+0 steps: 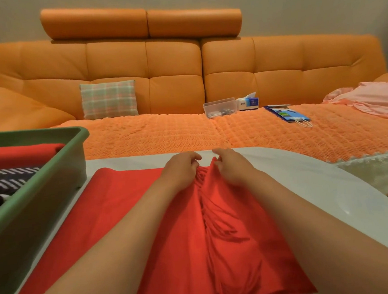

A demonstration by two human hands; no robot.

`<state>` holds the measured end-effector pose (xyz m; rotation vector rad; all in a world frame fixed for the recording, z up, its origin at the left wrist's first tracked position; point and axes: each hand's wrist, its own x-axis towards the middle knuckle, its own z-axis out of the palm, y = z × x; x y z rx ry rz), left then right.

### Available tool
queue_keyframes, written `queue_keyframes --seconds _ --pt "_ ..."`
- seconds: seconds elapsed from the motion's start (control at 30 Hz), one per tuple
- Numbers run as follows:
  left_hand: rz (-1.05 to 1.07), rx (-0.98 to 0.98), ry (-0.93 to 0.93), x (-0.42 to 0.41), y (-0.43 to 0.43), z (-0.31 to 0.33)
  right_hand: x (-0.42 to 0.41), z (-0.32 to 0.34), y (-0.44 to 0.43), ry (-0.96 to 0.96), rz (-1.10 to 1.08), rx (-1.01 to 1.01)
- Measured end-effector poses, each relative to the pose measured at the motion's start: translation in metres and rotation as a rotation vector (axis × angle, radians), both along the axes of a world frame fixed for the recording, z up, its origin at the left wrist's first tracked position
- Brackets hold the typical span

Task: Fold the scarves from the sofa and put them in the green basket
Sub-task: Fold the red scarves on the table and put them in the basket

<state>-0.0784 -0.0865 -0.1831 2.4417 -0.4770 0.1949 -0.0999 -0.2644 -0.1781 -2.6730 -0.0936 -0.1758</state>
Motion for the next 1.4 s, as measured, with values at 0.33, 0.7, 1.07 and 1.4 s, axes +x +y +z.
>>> queue_keyframes --seconds 0.33,0.7,1.07,1.4 --pt "-0.18 -0.223 0.384 0.001 -0.021 0.03 0.003 0.003 -0.01 -0.275 -0.029 0.423" --pt "0.152 0.104 -0.141 0.0 -0.009 0.01 -0.016 -0.015 -0.014 -0.125 0.098 -0.051" --pt "-0.19 0.355 0.024 -0.042 -0.002 -0.01 -0.057 -0.009 -0.018 0.119 0.036 -0.46" --pt "0.041 0.554 0.004 -0.083 0.077 0.013 -0.148 0.006 0.102 0.229 0.134 -0.142"
